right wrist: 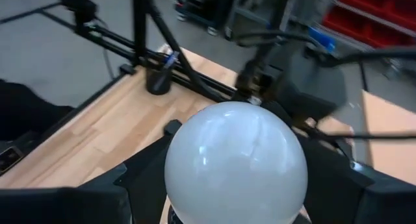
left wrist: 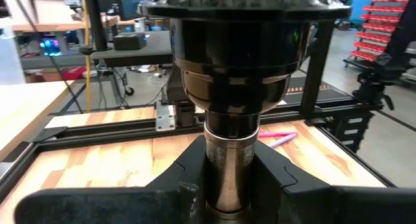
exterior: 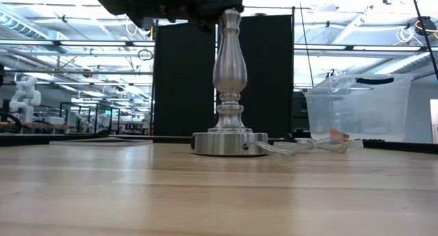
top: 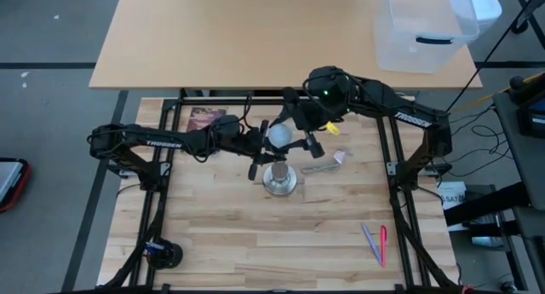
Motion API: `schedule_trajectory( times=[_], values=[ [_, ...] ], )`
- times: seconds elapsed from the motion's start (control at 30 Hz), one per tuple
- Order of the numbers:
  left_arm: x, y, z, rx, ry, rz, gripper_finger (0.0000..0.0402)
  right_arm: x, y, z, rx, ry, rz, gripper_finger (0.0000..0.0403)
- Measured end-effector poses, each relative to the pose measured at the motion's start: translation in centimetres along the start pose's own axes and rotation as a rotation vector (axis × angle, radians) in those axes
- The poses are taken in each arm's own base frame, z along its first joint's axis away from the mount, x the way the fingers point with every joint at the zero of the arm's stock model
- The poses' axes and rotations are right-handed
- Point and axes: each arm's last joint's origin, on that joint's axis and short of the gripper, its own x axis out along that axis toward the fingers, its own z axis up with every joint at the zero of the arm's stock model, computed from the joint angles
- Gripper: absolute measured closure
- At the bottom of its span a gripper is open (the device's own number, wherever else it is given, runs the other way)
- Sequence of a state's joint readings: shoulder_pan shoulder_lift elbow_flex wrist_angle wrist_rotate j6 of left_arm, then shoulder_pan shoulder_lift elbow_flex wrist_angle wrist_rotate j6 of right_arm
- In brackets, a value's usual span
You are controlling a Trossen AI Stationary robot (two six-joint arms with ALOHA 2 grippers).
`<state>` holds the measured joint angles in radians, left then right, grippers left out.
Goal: Screw lightbulb
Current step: Remove the lightbulb from the lamp
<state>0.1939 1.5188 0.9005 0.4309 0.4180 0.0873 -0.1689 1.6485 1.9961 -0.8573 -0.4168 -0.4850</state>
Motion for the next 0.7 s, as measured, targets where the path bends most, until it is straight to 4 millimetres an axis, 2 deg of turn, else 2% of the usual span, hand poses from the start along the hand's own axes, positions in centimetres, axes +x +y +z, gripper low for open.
schedule_trajectory(
  times=[0.1, 0.37, 0.53, 0.7],
  values=[
    [-0.1, 0.1, 0.0, 0.004, -0.004, -0.036, 0.0329, 0.0, -0.6, -0.4, -0.03, -0.036, 0.063, 0.013],
    [-0.1, -0.2, 0.0, 0.002, -0.008, -0.123, 0.0329, 1.4, -2.4, -1.3, -0.069, -0.16, 0.222, 0.013],
    [-0.1, -0.2, -0.1, -0.001, 0.0, -0.138, 0.0329, 2.0, -3.4, -1.7, -0.091, -0.229, 0.267, 0.0132],
    [-0.1, -0.3, -0.1, -0.006, 0.004, -0.141, 0.0329, 1.7, -4.0, -1.9, -0.085, -0.26, 0.29, 0.0131]
  ],
)
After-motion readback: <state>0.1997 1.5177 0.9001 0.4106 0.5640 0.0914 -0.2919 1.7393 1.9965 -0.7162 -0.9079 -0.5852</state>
